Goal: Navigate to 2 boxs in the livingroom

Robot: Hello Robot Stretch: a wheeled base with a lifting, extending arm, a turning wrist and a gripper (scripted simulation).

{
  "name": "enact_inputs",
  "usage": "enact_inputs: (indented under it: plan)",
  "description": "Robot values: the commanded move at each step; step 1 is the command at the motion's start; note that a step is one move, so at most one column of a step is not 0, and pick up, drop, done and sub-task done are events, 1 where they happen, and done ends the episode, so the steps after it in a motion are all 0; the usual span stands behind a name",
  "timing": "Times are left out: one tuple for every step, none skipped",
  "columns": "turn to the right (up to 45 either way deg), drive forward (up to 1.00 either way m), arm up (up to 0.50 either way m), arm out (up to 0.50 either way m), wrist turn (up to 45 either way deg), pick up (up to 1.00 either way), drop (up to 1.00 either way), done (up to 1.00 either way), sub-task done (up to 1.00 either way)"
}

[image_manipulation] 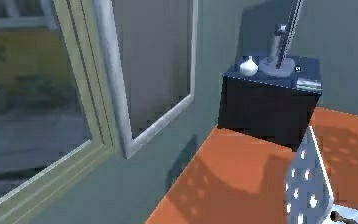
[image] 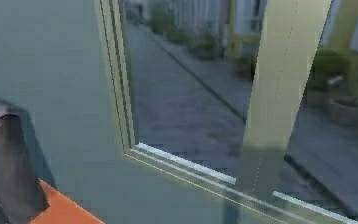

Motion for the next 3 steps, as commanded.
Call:
enact_inputs:
  plan:
    - [45.0, 0.00, 0.00, 0.00, 0.0, 0.00, 0.00, 0.00, 0.00]
    - [45.0, 0.00, 0.00, 0.00, 0.0, 0.00, 0.00, 0.00, 0.00]
    - [18.0, 0.00, 0.00, 0.00, 0.0, 0.00, 0.00, 0.00, 0.00]
